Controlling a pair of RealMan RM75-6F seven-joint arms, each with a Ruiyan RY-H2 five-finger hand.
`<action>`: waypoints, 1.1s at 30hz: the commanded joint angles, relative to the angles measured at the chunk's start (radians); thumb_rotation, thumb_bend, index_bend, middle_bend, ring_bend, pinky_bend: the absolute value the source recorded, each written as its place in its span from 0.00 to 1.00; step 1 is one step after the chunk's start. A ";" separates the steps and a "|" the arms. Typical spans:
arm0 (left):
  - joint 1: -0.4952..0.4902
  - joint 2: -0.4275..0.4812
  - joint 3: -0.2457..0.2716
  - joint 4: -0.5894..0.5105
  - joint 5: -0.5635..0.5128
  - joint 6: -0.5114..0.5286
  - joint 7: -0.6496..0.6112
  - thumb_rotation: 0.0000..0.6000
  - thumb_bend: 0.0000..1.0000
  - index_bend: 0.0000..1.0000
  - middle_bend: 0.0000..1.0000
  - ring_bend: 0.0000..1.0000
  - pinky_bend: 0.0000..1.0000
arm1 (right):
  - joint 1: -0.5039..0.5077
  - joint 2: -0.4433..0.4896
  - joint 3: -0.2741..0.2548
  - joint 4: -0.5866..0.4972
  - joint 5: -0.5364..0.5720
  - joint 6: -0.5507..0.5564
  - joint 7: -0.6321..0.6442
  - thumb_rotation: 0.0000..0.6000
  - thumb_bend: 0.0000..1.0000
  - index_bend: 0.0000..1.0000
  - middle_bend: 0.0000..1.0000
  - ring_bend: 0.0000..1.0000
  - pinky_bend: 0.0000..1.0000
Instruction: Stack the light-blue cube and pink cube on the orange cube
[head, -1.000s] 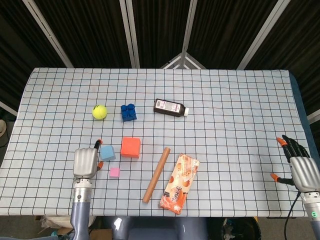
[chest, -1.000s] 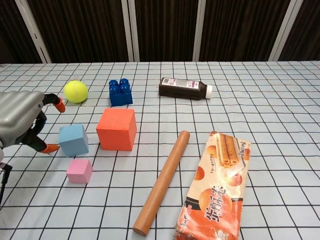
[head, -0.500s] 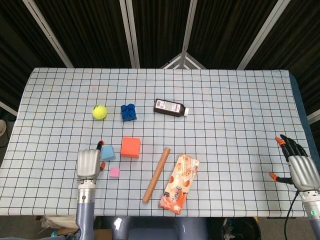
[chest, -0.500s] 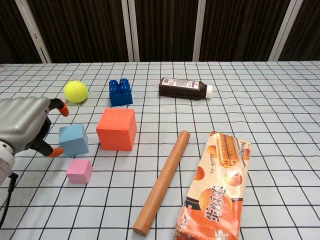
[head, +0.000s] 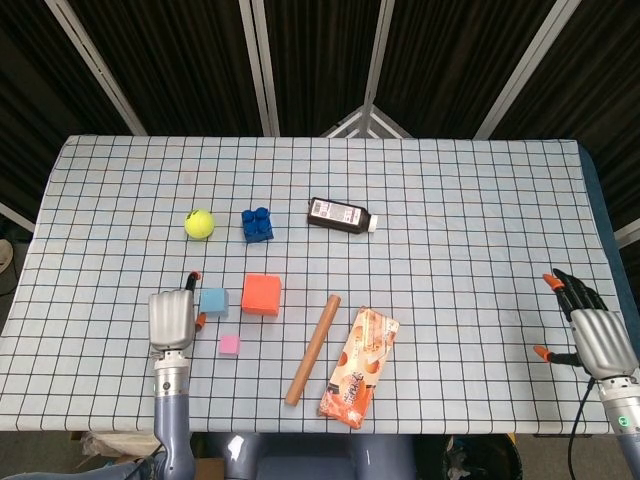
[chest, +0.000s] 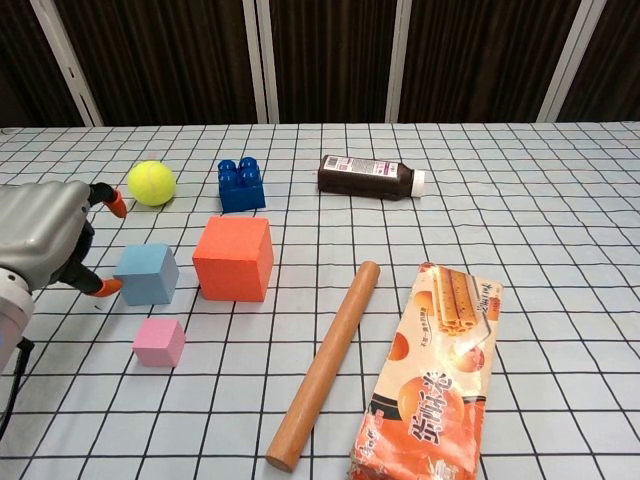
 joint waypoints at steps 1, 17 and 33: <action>0.000 0.009 -0.007 0.001 0.001 -0.002 -0.012 1.00 0.16 0.31 0.84 0.80 0.85 | 0.003 -0.001 0.000 0.000 0.002 -0.004 -0.005 1.00 0.13 0.00 0.01 0.05 0.14; 0.018 0.102 0.034 -0.134 -0.026 -0.079 -0.010 1.00 0.16 0.31 0.84 0.80 0.85 | 0.005 0.004 -0.003 -0.012 0.010 -0.010 -0.013 1.00 0.13 0.00 0.01 0.05 0.14; -0.031 0.163 0.014 -0.200 -0.087 -0.179 0.015 1.00 0.16 0.30 0.84 0.80 0.85 | 0.007 0.009 -0.008 -0.017 0.012 -0.015 -0.008 1.00 0.13 0.00 0.01 0.05 0.14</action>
